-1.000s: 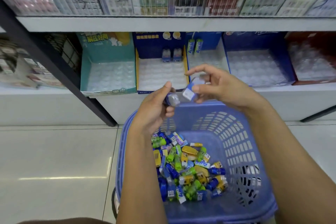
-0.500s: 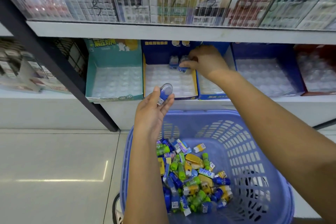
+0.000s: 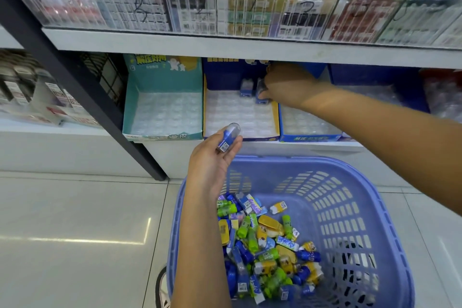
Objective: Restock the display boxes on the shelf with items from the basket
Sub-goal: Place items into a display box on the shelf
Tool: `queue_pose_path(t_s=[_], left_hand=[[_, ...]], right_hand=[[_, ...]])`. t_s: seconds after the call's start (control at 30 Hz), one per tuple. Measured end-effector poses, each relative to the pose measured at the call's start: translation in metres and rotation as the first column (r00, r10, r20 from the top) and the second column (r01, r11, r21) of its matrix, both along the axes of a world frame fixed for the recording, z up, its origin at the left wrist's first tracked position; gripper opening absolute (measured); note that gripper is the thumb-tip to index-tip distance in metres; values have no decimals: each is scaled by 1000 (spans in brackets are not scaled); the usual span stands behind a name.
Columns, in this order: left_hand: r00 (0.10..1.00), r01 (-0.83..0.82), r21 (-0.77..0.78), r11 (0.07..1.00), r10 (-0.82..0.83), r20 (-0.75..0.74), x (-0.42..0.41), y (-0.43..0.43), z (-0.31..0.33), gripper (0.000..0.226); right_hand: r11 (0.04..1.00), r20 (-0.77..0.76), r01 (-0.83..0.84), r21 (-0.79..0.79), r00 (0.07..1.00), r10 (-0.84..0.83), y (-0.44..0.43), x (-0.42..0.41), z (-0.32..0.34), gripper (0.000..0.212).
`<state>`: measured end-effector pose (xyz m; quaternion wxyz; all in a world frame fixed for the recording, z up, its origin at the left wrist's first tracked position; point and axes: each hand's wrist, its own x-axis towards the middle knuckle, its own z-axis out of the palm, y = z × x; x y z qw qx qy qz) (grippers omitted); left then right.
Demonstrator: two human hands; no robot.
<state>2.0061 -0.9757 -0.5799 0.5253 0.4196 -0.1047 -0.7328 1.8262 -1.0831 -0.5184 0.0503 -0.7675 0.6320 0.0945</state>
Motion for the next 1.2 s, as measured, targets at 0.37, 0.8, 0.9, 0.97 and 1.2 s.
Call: queue_pose_path(t_s=[0.37, 0.8, 0.9, 0.97, 1.2], left_hand=[[987, 47, -246, 968, -8, 158, 4, 9, -3, 28], [231, 590, -263, 763, 152, 961, -16, 3, -7, 51], [74, 711, -158, 686, 151, 986, -24, 6, -13, 46], [-2, 735, -102, 671, 152, 988, -27, 7, -18, 46], [-16, 730, -101, 676, 164, 986, -27, 2, -20, 45]], right_hand=[[977, 151, 209, -43, 968, -200, 27, 17, 18, 31], [948, 781, 299, -108, 616, -105, 37, 15, -10, 23], [950, 631, 215, -227, 775, -24, 19, 10, -21, 38], [954, 595, 161, -254, 804, 23, 14, 9, -28, 35], [941, 420, 66, -332, 904, 85, 5, 11, -42, 26]])
